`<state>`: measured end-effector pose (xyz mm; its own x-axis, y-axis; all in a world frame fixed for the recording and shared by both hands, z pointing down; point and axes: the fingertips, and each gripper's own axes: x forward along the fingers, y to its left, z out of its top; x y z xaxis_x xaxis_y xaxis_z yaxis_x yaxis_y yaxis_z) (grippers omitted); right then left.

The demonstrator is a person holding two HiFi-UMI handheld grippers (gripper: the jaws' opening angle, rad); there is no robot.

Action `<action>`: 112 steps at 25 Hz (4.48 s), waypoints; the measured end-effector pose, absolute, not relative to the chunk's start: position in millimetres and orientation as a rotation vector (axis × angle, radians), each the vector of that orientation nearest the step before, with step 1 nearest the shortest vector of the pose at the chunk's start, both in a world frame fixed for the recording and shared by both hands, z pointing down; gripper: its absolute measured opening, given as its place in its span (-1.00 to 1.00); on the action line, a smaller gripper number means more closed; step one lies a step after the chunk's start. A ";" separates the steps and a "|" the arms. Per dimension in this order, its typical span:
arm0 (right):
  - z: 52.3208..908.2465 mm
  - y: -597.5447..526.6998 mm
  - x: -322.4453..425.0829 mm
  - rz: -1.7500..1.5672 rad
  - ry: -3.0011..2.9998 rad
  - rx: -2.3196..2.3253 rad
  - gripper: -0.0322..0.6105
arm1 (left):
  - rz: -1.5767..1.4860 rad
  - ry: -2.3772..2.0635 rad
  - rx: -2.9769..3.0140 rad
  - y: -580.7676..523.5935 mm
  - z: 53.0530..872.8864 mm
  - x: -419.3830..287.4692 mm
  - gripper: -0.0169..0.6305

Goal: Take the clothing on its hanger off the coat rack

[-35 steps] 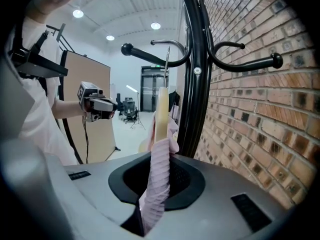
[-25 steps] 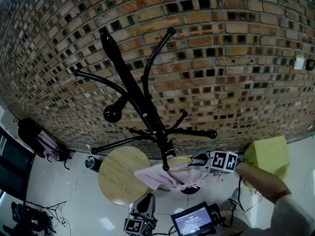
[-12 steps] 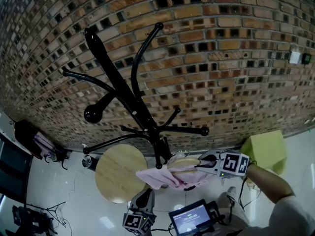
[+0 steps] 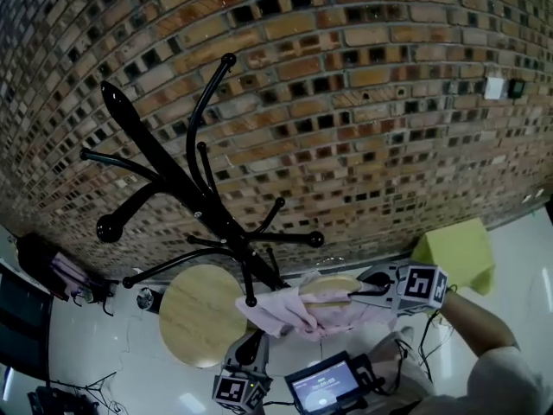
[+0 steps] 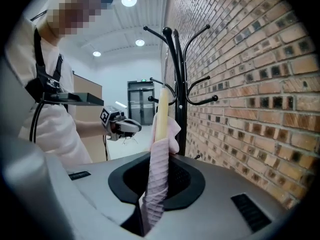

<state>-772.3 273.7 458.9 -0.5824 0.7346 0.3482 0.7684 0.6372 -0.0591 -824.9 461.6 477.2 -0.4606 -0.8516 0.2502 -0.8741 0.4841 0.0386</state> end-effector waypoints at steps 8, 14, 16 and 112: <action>443.0 219.3 -746.0 -0.095 -2.593 -1.135 -0.80 | 0.160 -2.448 1.579 388.7 472.0 -814.7 -0.89; 440.6 170.3 -720.3 -0.104 -2.598 -1.045 -0.80 | 0.158 -2.382 1.652 330.3 468.5 -801.4 -0.89; 437.7 152.5 -711.0 -0.114 -2.618 -1.023 -0.80 | 0.161 -2.364 1.673 308.3 468.3 -795.6 -0.88; 408.0 -338.7 -35.7 0.264 -2.438 1.588 -0.80 | 0.270 -0.414 3.090 -414.0 421.6 -219.6 -0.89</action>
